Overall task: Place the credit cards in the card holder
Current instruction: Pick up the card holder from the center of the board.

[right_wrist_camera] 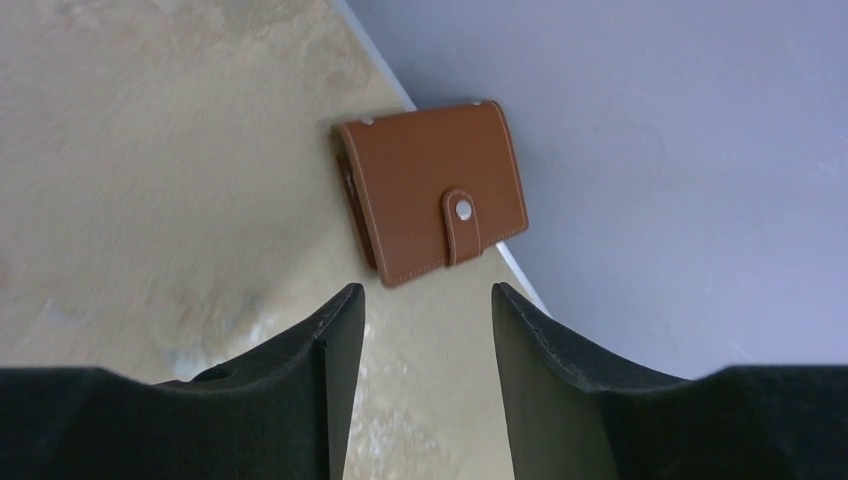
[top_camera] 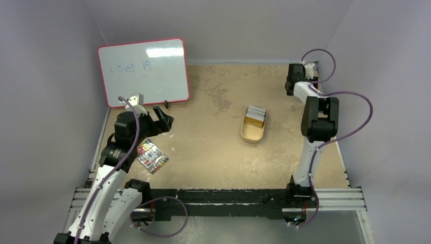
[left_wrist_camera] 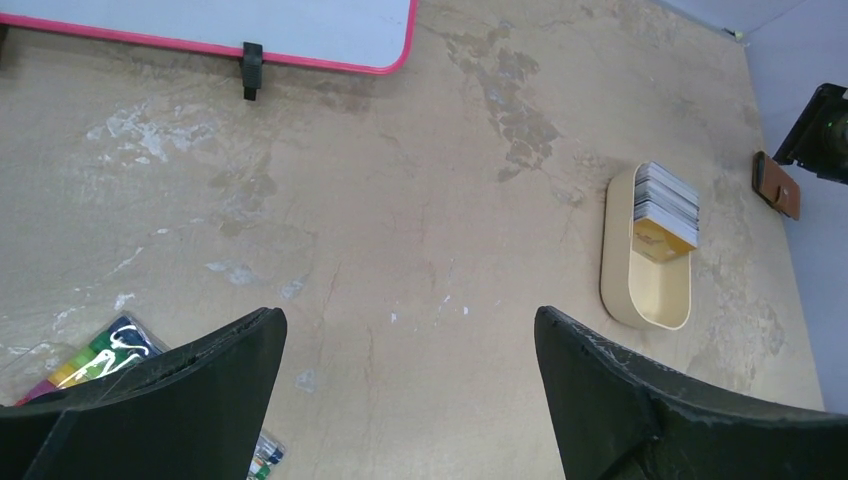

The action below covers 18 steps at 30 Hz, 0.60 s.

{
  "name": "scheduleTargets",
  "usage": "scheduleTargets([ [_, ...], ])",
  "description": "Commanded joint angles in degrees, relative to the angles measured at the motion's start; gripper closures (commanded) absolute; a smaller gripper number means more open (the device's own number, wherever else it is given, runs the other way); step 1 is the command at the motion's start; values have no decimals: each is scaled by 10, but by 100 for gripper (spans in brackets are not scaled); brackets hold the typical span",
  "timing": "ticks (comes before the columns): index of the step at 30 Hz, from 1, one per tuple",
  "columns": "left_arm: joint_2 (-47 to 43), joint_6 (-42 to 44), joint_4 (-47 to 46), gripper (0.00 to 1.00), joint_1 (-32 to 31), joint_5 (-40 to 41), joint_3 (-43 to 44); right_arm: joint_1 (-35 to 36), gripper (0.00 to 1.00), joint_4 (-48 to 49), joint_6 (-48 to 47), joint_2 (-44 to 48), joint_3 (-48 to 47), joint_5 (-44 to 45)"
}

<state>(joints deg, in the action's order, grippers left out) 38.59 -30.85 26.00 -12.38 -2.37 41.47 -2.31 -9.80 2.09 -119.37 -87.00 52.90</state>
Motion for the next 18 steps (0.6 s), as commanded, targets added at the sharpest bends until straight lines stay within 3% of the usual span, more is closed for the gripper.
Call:
scheduleTargets([
  [1, 20, 2, -33, 6, 1, -18, -1, -21, 47, 20, -37, -45, -66, -1],
  [8, 36, 0, -27, 7, 1, 1, 0, -48, 44, 15, -31, -95, -99, -65],
  [18, 49, -1, -30, 7, 1, -5, -1, -75, 46, -7, -12, -130, -113, -84],
])
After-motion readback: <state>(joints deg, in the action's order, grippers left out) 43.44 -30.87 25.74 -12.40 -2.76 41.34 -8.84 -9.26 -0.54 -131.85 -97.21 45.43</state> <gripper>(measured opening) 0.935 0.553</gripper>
